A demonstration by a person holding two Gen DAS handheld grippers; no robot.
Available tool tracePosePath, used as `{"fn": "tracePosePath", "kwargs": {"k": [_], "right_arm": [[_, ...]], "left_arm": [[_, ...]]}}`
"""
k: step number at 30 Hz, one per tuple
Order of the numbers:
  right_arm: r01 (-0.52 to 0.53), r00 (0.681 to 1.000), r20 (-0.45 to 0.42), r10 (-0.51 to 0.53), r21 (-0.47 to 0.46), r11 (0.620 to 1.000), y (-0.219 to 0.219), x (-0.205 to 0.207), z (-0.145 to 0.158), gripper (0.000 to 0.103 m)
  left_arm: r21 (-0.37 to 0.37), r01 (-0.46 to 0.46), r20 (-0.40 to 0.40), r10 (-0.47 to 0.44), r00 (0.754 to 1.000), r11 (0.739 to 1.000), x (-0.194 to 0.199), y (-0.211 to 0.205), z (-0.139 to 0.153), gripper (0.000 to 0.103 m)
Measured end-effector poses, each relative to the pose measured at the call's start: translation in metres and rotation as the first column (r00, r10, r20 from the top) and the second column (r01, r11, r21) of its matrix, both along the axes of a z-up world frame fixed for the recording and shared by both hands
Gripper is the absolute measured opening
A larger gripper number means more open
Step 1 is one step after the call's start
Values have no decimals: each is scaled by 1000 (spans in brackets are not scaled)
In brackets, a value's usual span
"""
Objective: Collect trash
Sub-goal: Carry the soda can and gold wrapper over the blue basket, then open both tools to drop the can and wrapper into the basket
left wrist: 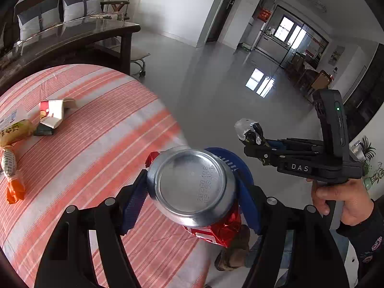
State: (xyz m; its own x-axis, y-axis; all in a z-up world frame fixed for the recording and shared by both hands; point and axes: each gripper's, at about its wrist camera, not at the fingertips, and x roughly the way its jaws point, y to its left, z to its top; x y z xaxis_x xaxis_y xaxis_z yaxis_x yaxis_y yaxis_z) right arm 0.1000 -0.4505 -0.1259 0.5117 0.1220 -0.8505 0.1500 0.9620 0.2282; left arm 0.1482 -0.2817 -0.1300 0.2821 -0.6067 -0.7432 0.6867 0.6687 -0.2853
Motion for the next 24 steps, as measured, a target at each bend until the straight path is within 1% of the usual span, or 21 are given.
{"fn": "tracePosePath", "kwargs": {"k": [5,11,14,18,23,24], "right_arm": [[102,993,-53,-102,4,995,-61,-20,-29,30],[198,977,-88,-194,35,980,-110,-35,-66,30],[226,971,-93,-219,63,972,-125,-41,-75,30],[242,967,-100,-233,87,966,-135,-37,-82,30],[261,963,-91,-252,111,959,-139,-33,-84,30],[265,963,-89,-256,114,957,-141,-33,-84,33]], "left_arm": [[11,92,-33,-92,995,996,-11,-78,-23,70],[47,138,-58,-135,989,989,-12,-145,-64,70],[64,152,-67,-148,987,986,-10,-165,-82,70],[89,162,-71,-156,985,983,-9,-185,-105,70],[115,178,-52,-173,984,977,-7,-199,-120,71],[120,183,-47,-178,983,976,-7,-202,-123,72]]}}
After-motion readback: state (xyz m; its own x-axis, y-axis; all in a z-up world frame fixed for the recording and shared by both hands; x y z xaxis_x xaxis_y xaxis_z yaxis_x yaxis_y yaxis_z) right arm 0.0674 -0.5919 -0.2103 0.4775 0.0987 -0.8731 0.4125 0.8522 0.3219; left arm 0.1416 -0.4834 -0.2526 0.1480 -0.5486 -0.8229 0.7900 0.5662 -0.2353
